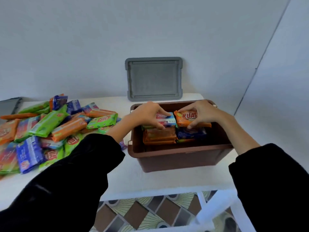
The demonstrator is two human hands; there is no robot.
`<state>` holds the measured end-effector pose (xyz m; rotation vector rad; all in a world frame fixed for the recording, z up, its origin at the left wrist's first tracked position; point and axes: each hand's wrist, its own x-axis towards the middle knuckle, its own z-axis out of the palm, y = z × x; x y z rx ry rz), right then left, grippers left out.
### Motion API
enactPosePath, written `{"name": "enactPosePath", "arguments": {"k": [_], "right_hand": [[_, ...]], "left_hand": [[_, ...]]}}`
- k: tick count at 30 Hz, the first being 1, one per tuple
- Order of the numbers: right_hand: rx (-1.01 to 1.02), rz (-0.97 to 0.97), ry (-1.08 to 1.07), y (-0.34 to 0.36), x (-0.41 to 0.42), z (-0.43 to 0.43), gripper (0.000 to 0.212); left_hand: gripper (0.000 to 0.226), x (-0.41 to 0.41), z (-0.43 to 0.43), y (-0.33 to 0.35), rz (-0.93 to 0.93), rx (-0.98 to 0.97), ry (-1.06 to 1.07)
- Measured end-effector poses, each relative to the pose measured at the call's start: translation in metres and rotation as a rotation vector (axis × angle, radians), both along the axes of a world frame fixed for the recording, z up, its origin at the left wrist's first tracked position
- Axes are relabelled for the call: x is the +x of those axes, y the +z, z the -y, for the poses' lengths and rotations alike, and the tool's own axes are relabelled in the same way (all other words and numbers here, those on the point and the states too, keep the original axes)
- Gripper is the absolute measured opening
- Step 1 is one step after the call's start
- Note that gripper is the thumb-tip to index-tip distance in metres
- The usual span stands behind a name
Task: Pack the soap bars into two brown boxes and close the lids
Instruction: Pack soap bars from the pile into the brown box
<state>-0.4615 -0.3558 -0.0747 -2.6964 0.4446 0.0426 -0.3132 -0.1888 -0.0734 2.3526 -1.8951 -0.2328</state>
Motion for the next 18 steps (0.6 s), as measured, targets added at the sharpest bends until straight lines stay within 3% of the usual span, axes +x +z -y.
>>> {"name": "enactPosePath", "arguments": {"k": [8,18], "right_hand": [[-0.129,-0.126,0.052,-0.026,0.012,0.006,0.072],[-0.121,-0.215,0.043,-0.025,0.015,0.001,0.073]], "left_hand": [[0.078,-0.004,0.018,-0.037,0.087,0.144,0.001],[0.075,-0.01,0.017,-0.038,0.189,0.091,0.005]]}}
